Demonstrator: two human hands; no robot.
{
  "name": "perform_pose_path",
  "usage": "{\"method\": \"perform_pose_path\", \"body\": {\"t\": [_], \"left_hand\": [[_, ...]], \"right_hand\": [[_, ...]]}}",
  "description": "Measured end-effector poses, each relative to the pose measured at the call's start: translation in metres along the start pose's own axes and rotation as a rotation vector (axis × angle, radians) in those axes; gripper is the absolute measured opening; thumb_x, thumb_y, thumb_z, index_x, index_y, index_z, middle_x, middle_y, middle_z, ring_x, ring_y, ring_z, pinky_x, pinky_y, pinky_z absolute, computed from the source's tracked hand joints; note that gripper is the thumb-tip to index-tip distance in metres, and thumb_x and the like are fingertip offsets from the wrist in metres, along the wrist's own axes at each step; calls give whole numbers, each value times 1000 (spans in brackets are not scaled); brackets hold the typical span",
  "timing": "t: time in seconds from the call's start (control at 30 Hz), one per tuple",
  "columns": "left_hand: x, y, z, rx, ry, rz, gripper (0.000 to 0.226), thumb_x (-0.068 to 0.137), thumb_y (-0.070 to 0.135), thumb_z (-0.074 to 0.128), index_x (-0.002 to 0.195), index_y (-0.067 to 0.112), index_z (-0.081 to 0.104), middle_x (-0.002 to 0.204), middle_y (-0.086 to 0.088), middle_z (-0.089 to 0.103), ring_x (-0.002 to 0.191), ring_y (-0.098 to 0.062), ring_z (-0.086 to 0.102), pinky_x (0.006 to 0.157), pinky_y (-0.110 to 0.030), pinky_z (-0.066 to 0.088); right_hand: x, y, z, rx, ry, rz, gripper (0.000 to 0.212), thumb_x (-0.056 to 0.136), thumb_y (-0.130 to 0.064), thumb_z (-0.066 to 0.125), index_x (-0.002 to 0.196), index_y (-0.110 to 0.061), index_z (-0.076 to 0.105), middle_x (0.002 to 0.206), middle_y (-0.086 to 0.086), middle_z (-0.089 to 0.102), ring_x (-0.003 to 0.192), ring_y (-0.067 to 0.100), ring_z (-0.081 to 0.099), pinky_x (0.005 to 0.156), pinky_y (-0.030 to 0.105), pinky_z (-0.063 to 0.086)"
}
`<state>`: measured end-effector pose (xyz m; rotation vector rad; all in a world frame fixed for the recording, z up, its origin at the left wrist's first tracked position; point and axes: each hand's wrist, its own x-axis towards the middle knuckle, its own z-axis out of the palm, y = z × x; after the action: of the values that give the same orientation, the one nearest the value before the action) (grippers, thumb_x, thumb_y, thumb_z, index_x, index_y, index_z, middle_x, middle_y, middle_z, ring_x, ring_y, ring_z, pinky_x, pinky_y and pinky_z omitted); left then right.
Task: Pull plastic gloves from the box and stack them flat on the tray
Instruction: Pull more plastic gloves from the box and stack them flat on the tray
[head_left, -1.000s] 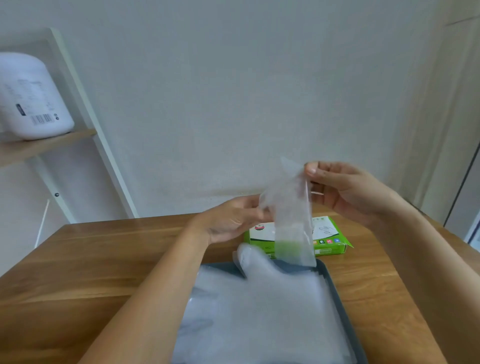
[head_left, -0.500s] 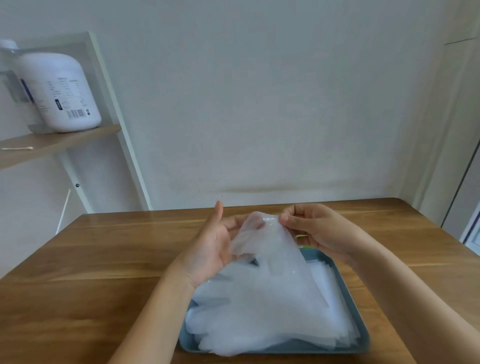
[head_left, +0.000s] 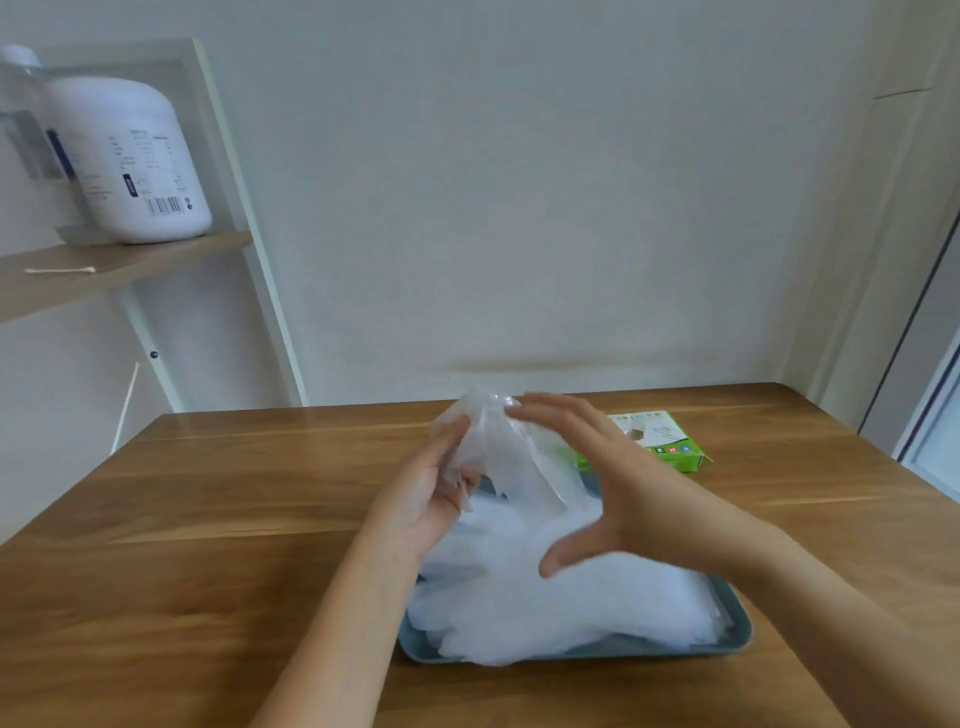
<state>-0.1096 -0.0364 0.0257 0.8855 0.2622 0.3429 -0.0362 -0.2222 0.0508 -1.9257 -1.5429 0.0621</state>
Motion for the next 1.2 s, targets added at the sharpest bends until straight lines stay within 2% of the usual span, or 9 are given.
{"method": "perform_pose_path", "body": {"t": [0.13,0.23,0.33,0.43,0.57,0.73,0.9,1.03,1.2], "left_hand": [[1,4,-1,-178,6,-31,32,73,18,66,103,8,66,83,-5,66,71,-12,55,47,-14,47],[0,4,-4,-190,-13,-30,31,72,19,65,101,7,67,84,-7,69,75,-14,60,58,-18,52],[-1,6,-6,-108,-7,-24,23,75,21,65,95,11,68,75,-4,67,66,-12,59,54,-17,46],[0,7,-10,-107,42,-37,14,85,14,62,97,9,67,78,-4,66,69,-12,57,54,-16,45],[0,11,-12,-233,53,-36,18,82,12,63,99,7,66,82,-4,66,63,-9,60,49,-13,47],[1,12,-12,-358,32,-29,20,74,13,63,93,5,63,68,-4,62,46,-6,53,42,-13,44],[4,10,-15,-357,34,-58,32,72,15,67,101,3,63,78,-8,64,65,-11,54,62,-19,45],[6,11,-21,-105,-17,-61,38,89,23,61,121,1,61,103,-11,65,74,-12,64,61,-17,51],[-2,13,-19,335,195,175,64,84,61,58,134,22,50,131,7,54,125,-12,49,108,-31,34]], "right_hand": [[2,7,23,-469,86,-56,105,76,-31,78,142,-57,2,155,-22,-10,144,1,-12,113,24,16],[7,8,34,-334,314,-76,74,83,-28,71,144,-40,30,156,-12,17,145,9,14,108,28,31],[15,-4,37,-262,482,-112,29,93,-34,53,118,-24,65,140,-5,48,126,10,47,97,10,36],[24,-24,30,-132,553,-46,24,93,-33,54,99,-18,72,121,-8,62,104,6,60,86,8,42],[25,-38,12,-19,298,61,79,63,-67,68,132,-35,47,138,-28,38,118,-16,39,94,2,31],[21,-25,31,-191,109,99,109,64,-54,80,149,-40,14,151,-23,17,134,-6,24,98,3,20],[29,-20,58,-133,401,92,55,89,-28,65,140,-32,43,144,-15,41,127,0,42,99,5,31],[39,-35,41,-21,576,47,22,94,-11,54,101,-19,73,116,-9,63,101,-3,57,83,4,39],[54,-66,-2,-470,317,178,28,96,-19,46,71,-10,55,71,4,56,72,26,51,66,37,37]]}}
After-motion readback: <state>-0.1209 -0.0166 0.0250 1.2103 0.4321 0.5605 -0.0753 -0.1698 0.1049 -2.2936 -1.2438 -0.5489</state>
